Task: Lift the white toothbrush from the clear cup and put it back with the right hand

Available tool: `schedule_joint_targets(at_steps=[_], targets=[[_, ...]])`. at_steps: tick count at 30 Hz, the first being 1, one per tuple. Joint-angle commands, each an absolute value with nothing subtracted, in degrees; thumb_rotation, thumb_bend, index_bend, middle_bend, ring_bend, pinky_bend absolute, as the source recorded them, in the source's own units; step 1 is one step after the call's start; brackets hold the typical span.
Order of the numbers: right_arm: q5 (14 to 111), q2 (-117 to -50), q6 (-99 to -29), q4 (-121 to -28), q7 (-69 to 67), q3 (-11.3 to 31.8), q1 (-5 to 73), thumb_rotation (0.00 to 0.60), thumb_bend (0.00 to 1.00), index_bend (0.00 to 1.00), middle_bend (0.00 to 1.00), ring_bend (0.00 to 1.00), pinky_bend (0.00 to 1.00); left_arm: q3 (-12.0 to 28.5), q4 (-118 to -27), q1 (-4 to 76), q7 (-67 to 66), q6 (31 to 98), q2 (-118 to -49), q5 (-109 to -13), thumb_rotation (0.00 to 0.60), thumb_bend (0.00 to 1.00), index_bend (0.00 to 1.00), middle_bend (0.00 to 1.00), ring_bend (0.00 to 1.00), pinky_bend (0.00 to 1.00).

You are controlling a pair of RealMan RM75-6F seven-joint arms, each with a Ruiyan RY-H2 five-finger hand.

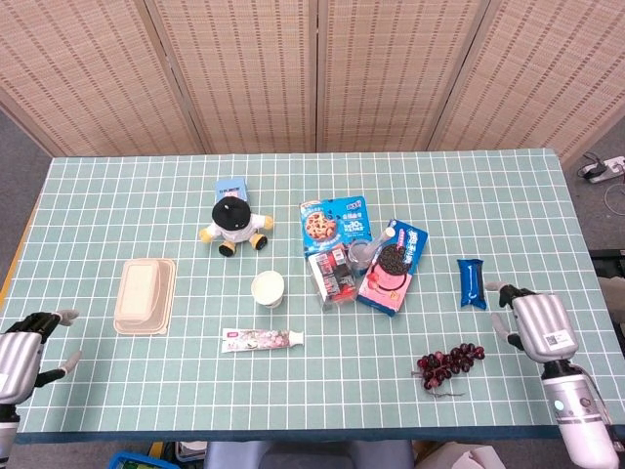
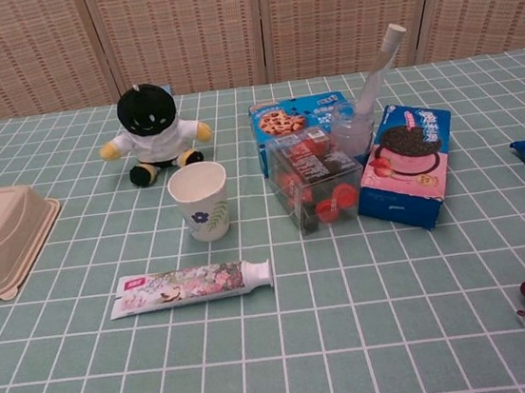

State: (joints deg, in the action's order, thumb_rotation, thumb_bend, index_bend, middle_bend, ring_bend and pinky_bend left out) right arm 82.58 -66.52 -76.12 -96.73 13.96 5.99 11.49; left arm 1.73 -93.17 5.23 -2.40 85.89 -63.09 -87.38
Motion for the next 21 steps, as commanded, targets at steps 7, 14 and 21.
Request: schedule_joint_targets(at_steps=[7,14,21], targets=[[71.01,-71.73,-68.72,-100.90,28.61,12.63,20.87,0.600,0.73,0.23,0.79,0.81,0.98,1.67,-93.32,5.34,-1.36,85.64,-62.60,-87.53,0.600,0.25,0.39,0.41,0.32,0.43],[65.86,-76.83,-67.00,-100.33,36.07,13.90,25.88,0.600,0.88,0.22,0.98,0.99,1.00,1.94,-93.37,5.19,-0.43,85.90,-62.10,-87.16,0.600,0.25,0.40,0.41,0.32,0.43],[63.11,-80.93,-66.92,-99.30,40.57,14.03,29.44,0.600,0.92,0.22,1.00,1.00,1.00,2.00,-93.58,5.00,-0.27,86.18,-61.71,-87.10,0.600,0.25,0.42,0.41,0.32,0.43]])
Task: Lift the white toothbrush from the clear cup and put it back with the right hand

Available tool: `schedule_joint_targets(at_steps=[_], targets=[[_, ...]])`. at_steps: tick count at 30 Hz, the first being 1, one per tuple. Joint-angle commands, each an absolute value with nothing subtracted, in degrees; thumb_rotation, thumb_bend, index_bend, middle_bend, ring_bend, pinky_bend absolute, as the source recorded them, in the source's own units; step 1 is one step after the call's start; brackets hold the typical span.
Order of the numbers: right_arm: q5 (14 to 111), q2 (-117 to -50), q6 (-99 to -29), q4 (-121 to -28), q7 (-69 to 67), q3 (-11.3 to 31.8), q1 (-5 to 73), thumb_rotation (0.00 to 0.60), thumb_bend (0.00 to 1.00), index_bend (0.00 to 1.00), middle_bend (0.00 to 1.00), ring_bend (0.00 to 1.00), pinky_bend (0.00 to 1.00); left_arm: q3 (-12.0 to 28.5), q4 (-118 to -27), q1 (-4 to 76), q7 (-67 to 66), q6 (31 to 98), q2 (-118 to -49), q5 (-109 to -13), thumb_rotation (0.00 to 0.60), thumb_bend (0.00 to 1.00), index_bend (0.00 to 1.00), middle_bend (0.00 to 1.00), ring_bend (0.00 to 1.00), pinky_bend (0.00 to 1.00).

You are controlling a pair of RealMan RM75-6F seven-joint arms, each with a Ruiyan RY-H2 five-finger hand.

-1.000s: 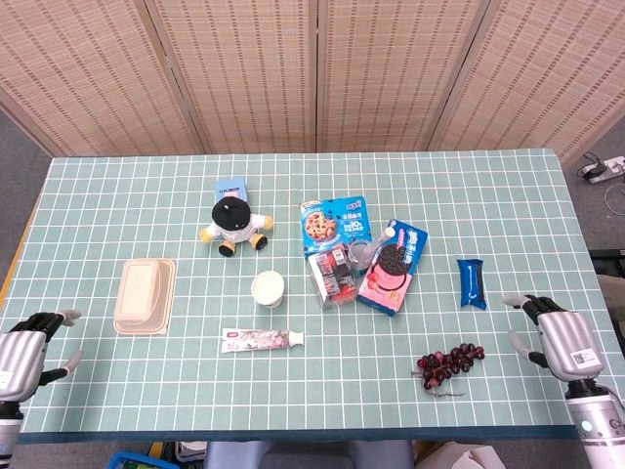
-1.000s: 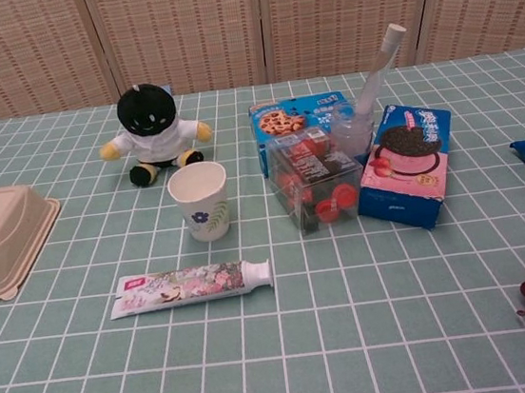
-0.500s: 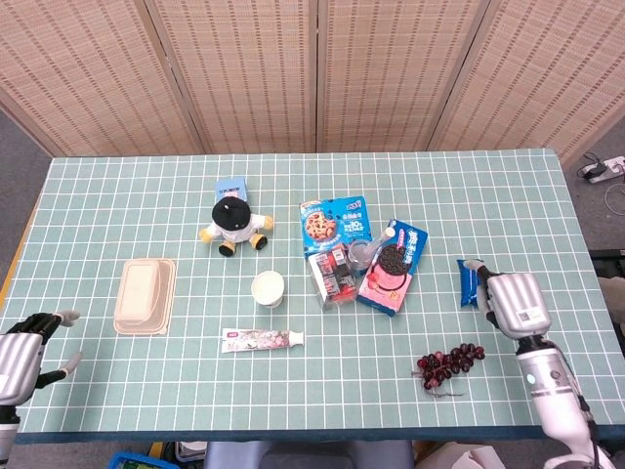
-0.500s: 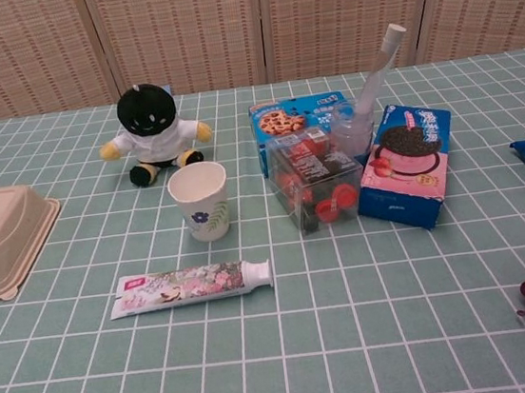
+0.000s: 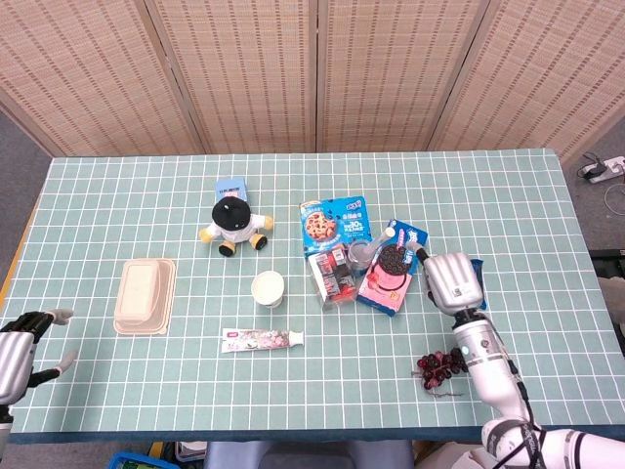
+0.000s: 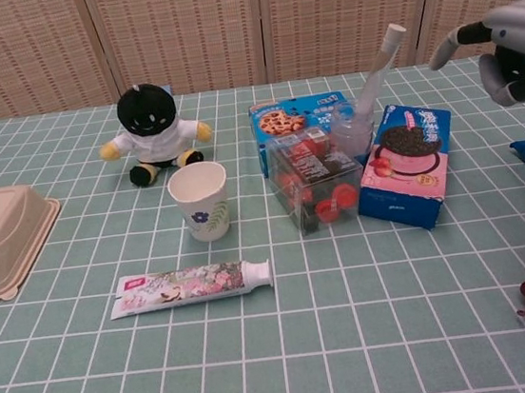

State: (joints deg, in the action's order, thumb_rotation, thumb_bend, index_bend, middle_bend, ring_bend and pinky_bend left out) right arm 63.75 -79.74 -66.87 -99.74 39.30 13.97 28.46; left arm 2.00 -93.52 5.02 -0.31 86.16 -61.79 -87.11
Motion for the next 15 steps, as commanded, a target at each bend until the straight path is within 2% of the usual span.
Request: schedule_joint_targets(at_steps=[1,15], targets=[[62.87,-81.39,-67.02,-99.16,41.07,14.03,29.82,0.600,0.92,0.22,1.00,1.00,1.00,1.99,-93.63,4.98,-0.25,86.21,-61.65,-87.13,0.600,0.25,0.42,0.41,0.32,0.43],[59.34,-85.22,-68.39,-98.02,46.61,14.20,34.39,0.600,0.92,0.22,1.00,1.00,1.00,2.24,-93.75,4.63,0.61,86.90,-61.08,-87.08,0.600,0.25,0.42,0.41,0.32,0.43]])
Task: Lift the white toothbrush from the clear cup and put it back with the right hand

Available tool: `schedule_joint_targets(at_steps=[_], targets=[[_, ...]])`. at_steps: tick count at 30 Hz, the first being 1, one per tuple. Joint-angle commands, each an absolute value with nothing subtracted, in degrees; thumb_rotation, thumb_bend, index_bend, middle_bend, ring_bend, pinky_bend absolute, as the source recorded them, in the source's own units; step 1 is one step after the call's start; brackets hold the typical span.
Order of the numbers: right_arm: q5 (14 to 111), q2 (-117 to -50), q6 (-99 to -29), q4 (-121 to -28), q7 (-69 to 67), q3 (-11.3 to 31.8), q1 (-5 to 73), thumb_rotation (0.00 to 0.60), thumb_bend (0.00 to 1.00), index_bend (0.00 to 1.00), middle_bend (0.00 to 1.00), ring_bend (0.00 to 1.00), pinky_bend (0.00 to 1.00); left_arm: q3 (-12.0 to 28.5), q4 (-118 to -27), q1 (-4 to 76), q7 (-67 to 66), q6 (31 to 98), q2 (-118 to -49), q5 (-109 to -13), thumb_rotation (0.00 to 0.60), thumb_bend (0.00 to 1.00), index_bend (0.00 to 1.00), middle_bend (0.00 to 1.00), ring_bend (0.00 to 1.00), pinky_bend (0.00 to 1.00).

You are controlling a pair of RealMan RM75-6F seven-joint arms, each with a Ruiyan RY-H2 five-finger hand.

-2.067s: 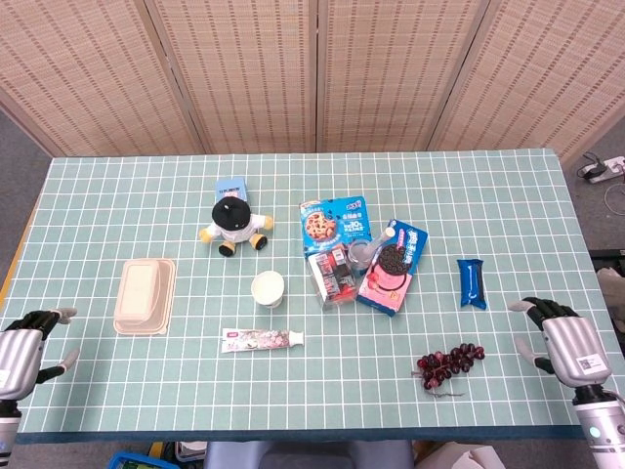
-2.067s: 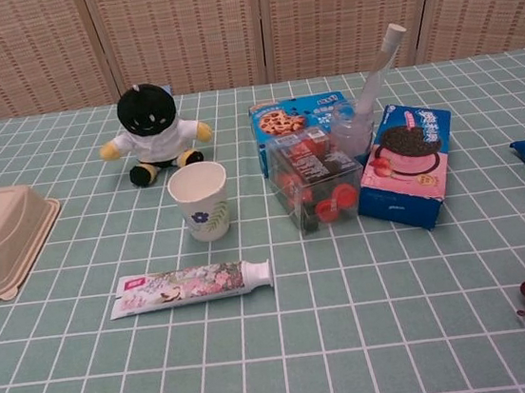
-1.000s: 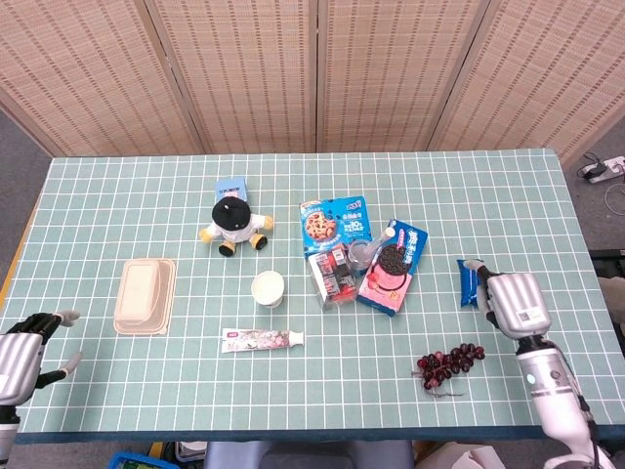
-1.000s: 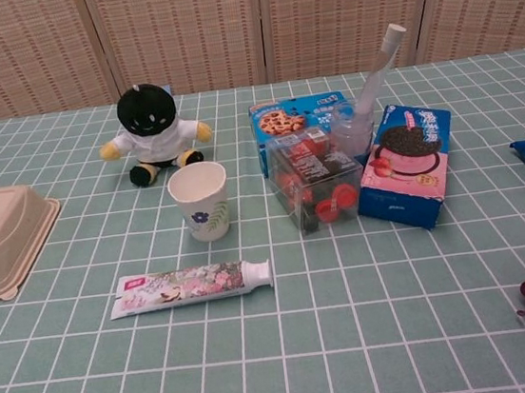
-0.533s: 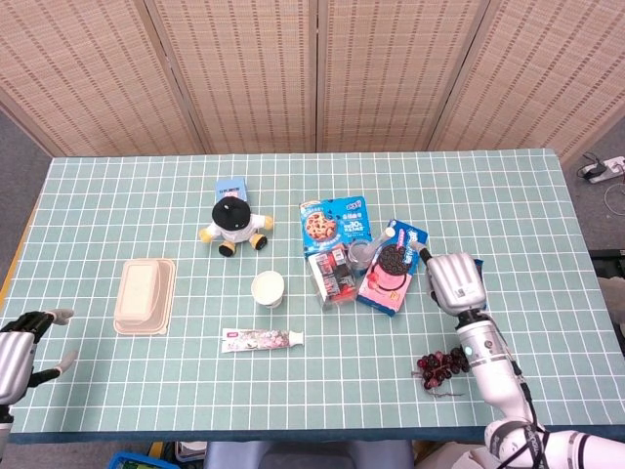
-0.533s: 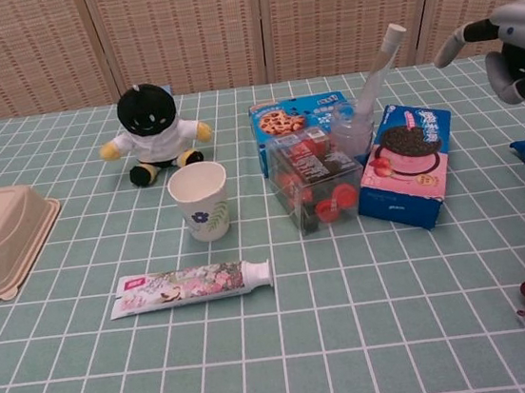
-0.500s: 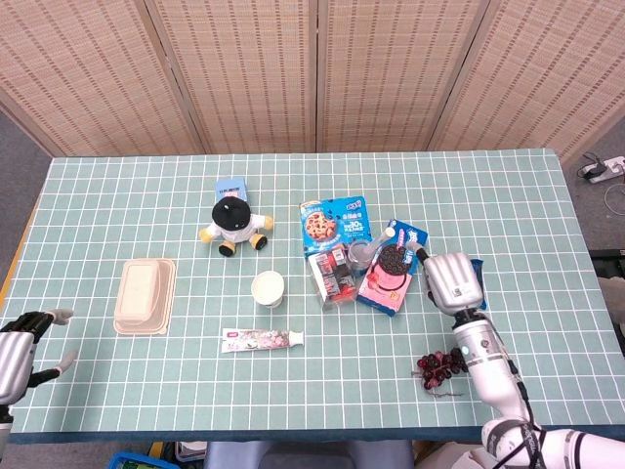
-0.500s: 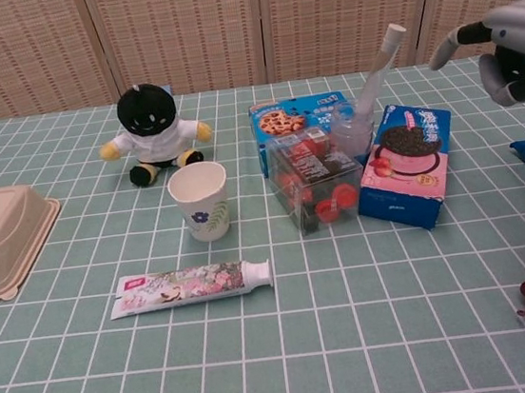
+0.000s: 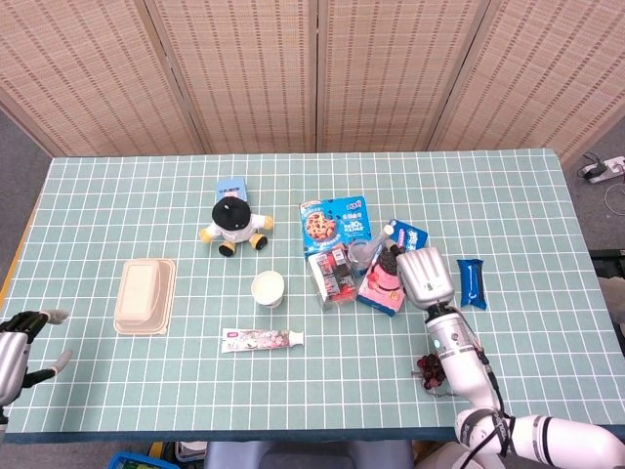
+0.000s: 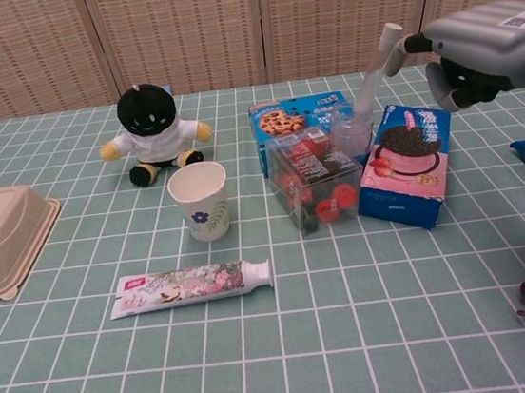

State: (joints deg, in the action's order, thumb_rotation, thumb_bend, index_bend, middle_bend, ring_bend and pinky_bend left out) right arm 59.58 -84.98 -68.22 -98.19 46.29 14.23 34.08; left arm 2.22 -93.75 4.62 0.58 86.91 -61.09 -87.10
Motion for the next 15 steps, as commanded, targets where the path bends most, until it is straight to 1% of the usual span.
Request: schedule_joint_targets(at_steps=[1,15], targets=[[59.18,-85.32,-68.48,-97.94,46.84,14.15,34.59,0.600,0.92,0.22,1.00,1.00,1.00,2.25,-93.74,4.63,0.65,86.89,-61.08,-87.06,0.600,0.25,0.42,0.41,0.32,0.43],[57.86,-85.95,-69.43,-97.63,48.34,14.00,37.33,0.600,0.92,0.22,1.00,1.00,1.00,2.48,-93.89,4.56,0.60,86.62,-60.87,-86.37,0.600,0.25,0.42,0.41,0.32,0.43]])
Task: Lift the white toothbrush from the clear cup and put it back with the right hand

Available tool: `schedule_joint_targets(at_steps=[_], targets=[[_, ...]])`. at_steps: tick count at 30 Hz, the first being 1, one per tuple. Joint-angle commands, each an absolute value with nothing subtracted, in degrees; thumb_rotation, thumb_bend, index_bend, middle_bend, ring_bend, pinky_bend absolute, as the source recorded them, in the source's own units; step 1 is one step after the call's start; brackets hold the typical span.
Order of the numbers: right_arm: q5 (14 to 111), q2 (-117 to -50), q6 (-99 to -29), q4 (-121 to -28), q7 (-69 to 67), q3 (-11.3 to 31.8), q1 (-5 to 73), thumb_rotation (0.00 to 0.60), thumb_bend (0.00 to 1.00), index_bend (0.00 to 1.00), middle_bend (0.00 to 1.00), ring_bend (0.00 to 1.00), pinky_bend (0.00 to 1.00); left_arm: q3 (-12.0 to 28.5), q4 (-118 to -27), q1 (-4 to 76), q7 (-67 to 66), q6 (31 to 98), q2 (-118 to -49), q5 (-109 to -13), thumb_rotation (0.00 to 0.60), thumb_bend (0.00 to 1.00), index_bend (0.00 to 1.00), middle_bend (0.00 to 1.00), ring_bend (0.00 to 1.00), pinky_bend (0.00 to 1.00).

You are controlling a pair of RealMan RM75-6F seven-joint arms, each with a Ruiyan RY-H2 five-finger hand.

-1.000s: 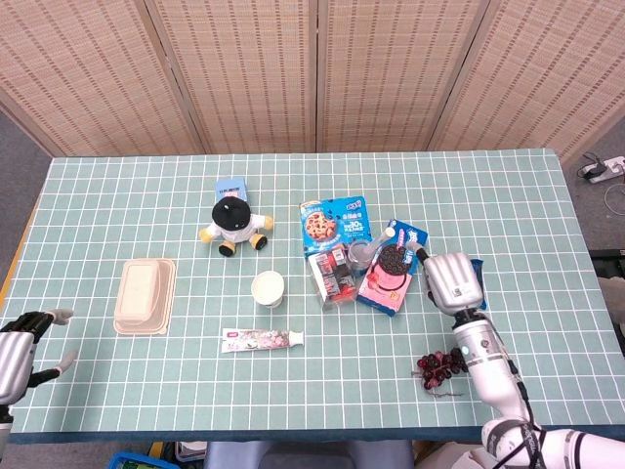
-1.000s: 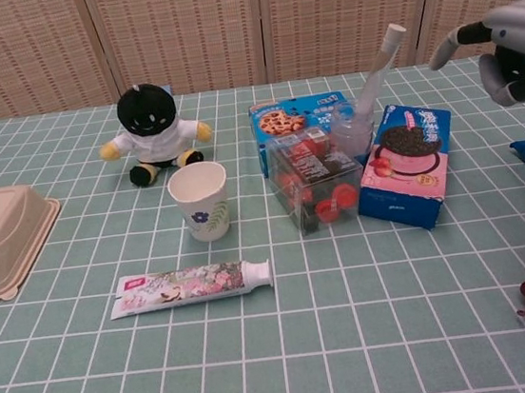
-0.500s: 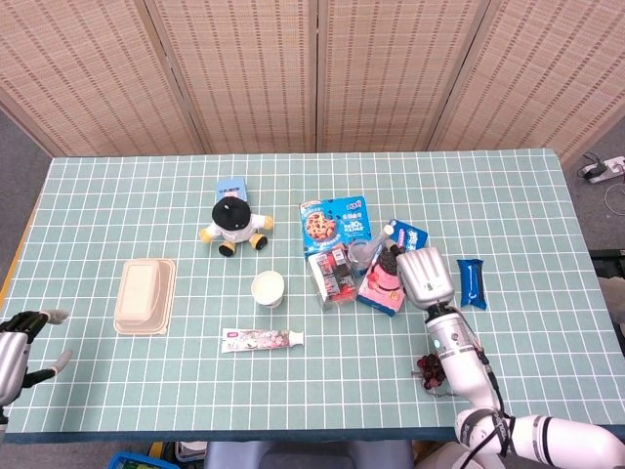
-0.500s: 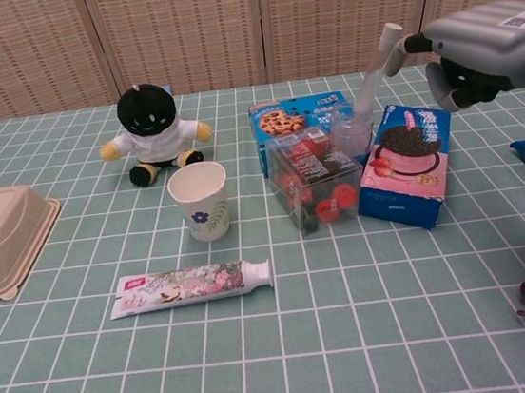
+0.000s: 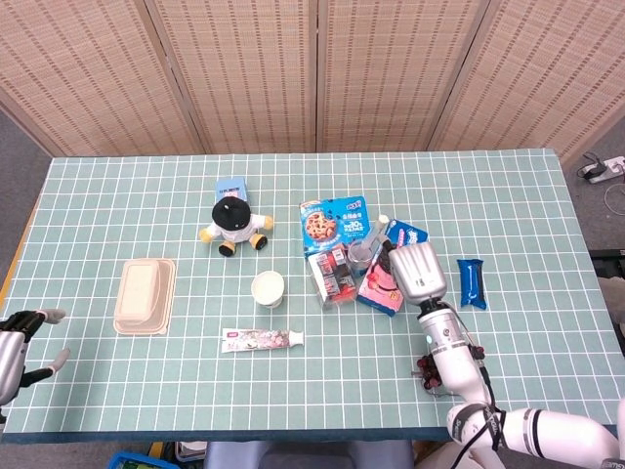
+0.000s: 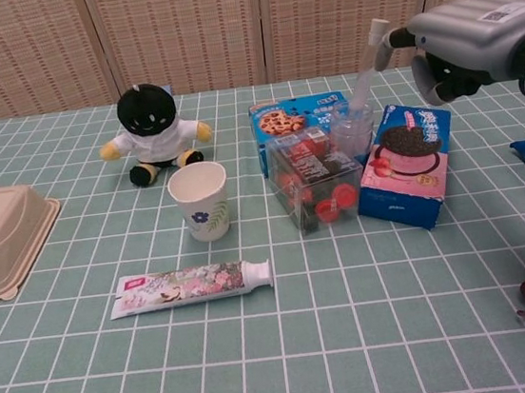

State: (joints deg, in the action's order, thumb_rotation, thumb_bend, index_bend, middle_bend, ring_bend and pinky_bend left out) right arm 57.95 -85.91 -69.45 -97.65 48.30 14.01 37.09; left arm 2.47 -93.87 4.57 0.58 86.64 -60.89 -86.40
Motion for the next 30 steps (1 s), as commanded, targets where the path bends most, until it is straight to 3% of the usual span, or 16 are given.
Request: schedule_joint_targets(at_steps=[1,24,30], targets=[[57.80,-85.97,-69.43,-97.61,48.37,14.01,37.50,0.600,0.92,0.22,1.00,1.00,1.00,2.50,-93.89,4.56,0.59,86.61,-60.85,-86.33,0.600,0.25,0.42,0.41,0.32,0.43],[57.04,-83.51,-71.52,-99.48,48.41,10.31,36.56,0.600,0.92,0.22,1.00,1.00,1.00,2.53,-94.16,4.41,0.66,86.79,-60.57,-86.49,0.600,0.25,0.44,0.41,0.32,0.43],[52.56,-83.98,-71.47,-99.67,50.78,10.84,37.19,0.600,1.00,0.18,1.00,1.00,1.00,2.57,-94.11,4.42,0.64,86.64,-60.60,-86.31,0.600,0.25,0.44,0.41,0.32,0.43]])
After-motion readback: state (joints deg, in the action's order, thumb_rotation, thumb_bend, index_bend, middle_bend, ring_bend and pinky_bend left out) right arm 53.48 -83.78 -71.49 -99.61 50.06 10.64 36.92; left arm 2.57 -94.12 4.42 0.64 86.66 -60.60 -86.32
